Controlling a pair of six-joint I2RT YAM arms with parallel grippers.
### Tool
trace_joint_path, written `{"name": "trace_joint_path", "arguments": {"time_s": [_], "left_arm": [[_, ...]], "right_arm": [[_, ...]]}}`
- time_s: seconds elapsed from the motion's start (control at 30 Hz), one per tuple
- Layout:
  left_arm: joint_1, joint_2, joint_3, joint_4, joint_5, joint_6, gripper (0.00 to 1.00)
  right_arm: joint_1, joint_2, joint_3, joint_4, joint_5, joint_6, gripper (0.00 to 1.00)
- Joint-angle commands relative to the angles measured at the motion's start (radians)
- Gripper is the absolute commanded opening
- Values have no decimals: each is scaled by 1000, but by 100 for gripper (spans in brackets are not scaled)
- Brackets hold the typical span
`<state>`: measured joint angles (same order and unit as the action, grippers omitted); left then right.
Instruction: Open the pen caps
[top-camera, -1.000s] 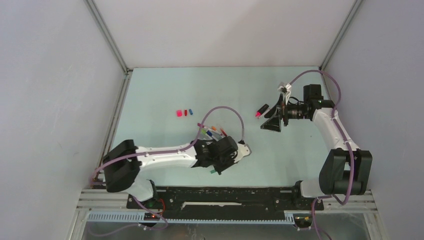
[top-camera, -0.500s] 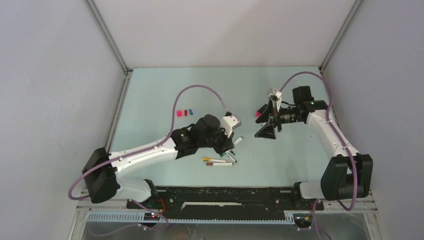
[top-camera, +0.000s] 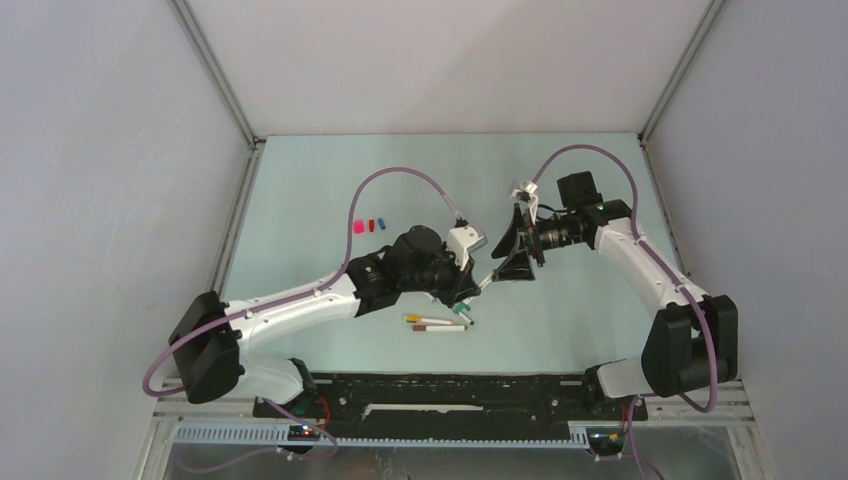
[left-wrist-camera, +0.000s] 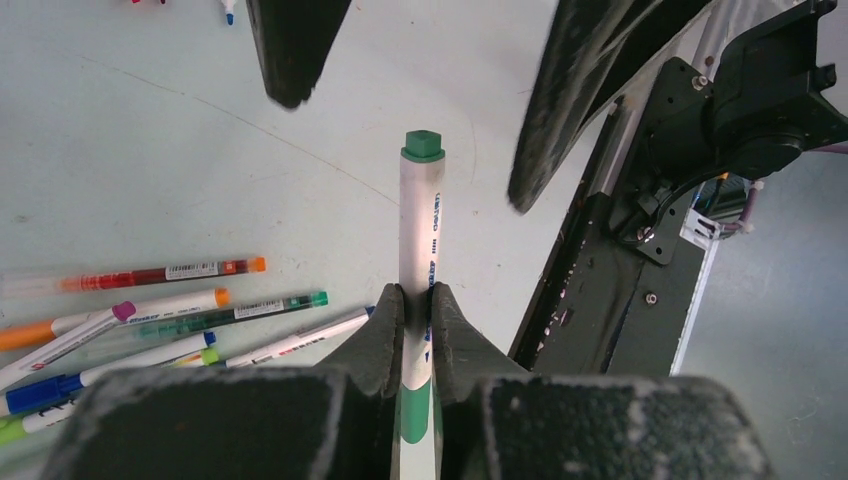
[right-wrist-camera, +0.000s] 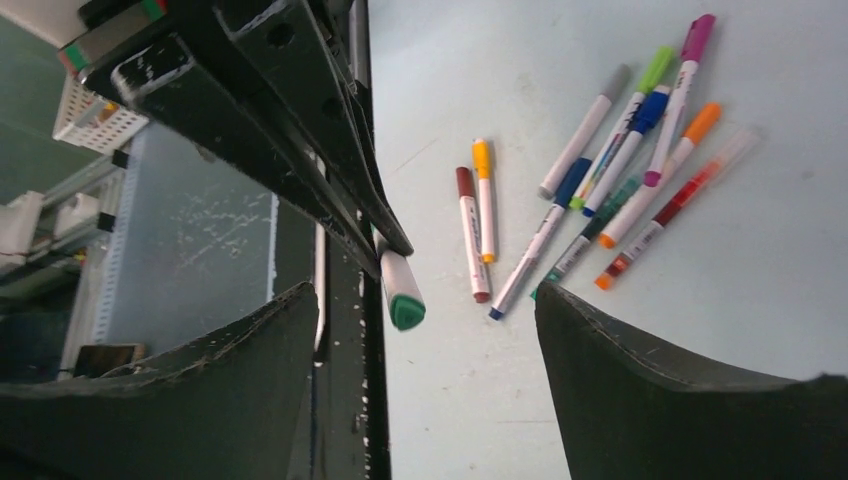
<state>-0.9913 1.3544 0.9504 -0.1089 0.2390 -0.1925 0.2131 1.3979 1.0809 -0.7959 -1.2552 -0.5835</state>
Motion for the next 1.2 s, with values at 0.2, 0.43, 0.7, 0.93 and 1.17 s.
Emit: {"name": "trace_joint_path", "arguments": {"time_s": [0.2,0.43,0.7,0.93,1.17], "left_arm": [[5,-4,47,54,2,-25,0],[14,-10,45,58,-37,-35,0],[22,-22,37,69,-55,-42,0],[22,-26,37,77,-53,-47,0],[39,-74,0,101,-42,-79,26]], "right_arm": [[63,37,4,103,-10,163,64],[77,48,4,97,7,152,52],[101,62,3,98,-13,157,41],[119,66,5,107,-23,158,2],[114,57,32,64,-20,117,0]]}}
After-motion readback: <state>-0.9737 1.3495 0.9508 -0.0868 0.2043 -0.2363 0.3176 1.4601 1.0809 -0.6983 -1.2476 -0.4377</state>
